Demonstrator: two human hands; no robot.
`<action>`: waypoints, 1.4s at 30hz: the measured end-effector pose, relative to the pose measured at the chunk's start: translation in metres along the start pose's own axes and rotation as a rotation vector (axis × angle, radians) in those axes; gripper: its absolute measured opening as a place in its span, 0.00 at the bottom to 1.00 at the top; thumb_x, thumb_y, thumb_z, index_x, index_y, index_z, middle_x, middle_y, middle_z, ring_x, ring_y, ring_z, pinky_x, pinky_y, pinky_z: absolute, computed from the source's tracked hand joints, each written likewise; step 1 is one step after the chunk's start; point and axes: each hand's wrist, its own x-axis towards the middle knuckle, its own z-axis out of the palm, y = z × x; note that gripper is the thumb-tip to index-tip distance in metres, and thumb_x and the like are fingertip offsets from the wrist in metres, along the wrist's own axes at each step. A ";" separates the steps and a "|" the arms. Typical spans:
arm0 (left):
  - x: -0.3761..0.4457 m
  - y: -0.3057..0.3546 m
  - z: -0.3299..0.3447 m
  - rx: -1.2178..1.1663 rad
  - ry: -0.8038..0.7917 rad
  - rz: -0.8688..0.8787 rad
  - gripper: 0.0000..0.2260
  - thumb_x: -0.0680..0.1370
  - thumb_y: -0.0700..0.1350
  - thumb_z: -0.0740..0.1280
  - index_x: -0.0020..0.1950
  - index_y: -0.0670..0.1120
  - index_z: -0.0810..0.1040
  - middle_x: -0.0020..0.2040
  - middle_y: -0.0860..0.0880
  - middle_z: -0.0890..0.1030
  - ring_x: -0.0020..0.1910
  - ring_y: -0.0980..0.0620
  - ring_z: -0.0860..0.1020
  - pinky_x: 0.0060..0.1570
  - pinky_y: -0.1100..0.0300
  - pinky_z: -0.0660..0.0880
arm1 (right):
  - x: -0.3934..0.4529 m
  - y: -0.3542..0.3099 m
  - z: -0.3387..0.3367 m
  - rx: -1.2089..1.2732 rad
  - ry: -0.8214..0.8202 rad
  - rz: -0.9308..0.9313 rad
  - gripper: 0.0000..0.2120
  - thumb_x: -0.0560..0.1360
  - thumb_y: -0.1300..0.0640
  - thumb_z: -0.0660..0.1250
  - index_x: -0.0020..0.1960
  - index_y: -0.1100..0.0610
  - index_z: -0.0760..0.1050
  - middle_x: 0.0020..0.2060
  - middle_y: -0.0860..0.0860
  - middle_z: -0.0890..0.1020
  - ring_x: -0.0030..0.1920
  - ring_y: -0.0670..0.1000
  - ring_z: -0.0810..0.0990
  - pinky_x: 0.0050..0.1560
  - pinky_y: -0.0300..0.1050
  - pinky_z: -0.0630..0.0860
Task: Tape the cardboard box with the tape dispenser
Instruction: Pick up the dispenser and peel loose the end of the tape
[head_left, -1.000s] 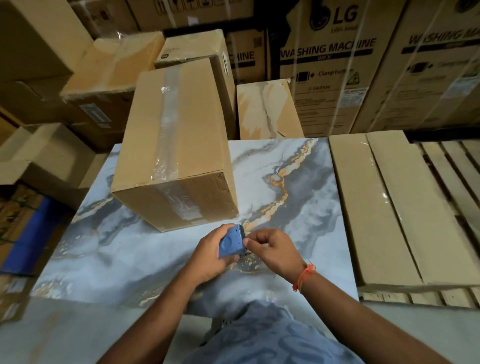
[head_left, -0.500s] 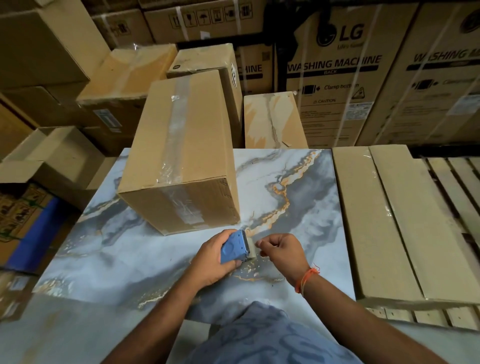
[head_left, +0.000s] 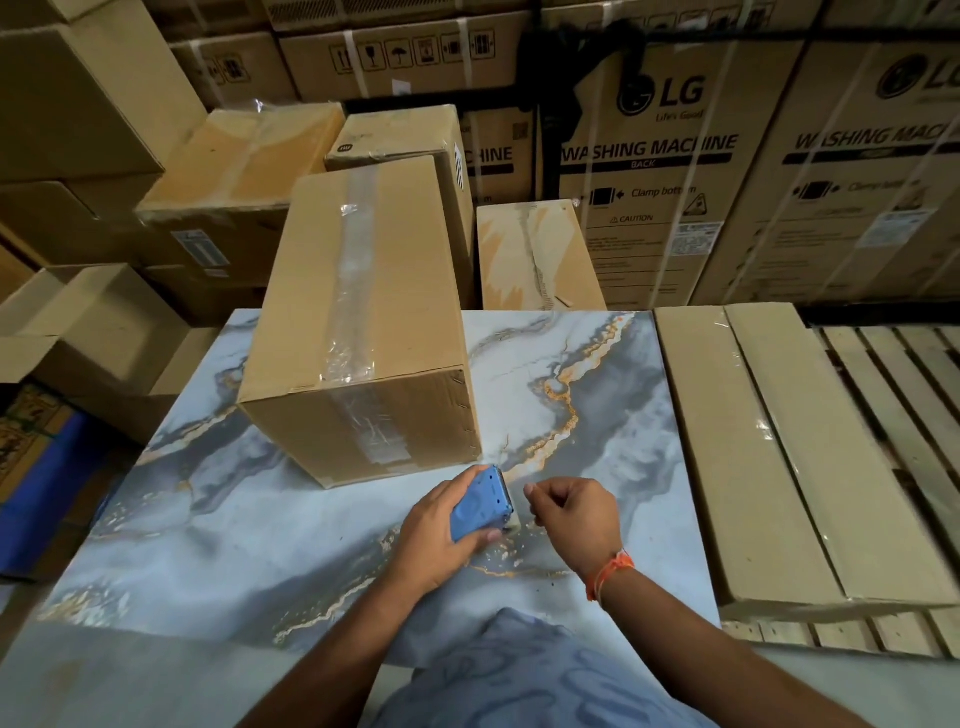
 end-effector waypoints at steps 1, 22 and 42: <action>0.001 -0.002 -0.002 0.008 -0.011 0.006 0.39 0.69 0.61 0.77 0.78 0.55 0.68 0.69 0.54 0.77 0.66 0.54 0.75 0.63 0.65 0.68 | -0.001 0.000 0.001 -0.028 0.010 -0.017 0.18 0.76 0.50 0.70 0.32 0.61 0.80 0.26 0.57 0.82 0.31 0.56 0.82 0.35 0.47 0.79; 0.019 -0.012 -0.016 0.146 -0.119 0.092 0.41 0.66 0.74 0.71 0.74 0.56 0.71 0.61 0.53 0.83 0.55 0.49 0.82 0.52 0.58 0.77 | -0.001 -0.004 0.009 -0.119 0.082 -0.045 0.07 0.74 0.54 0.73 0.42 0.56 0.87 0.30 0.51 0.86 0.35 0.50 0.85 0.41 0.46 0.82; 0.024 -0.003 -0.019 0.265 -0.179 0.127 0.41 0.68 0.70 0.74 0.77 0.55 0.69 0.67 0.51 0.81 0.61 0.49 0.80 0.56 0.59 0.75 | -0.004 -0.008 -0.007 0.178 0.031 0.074 0.08 0.74 0.59 0.74 0.36 0.57 0.85 0.30 0.52 0.86 0.29 0.45 0.81 0.39 0.45 0.82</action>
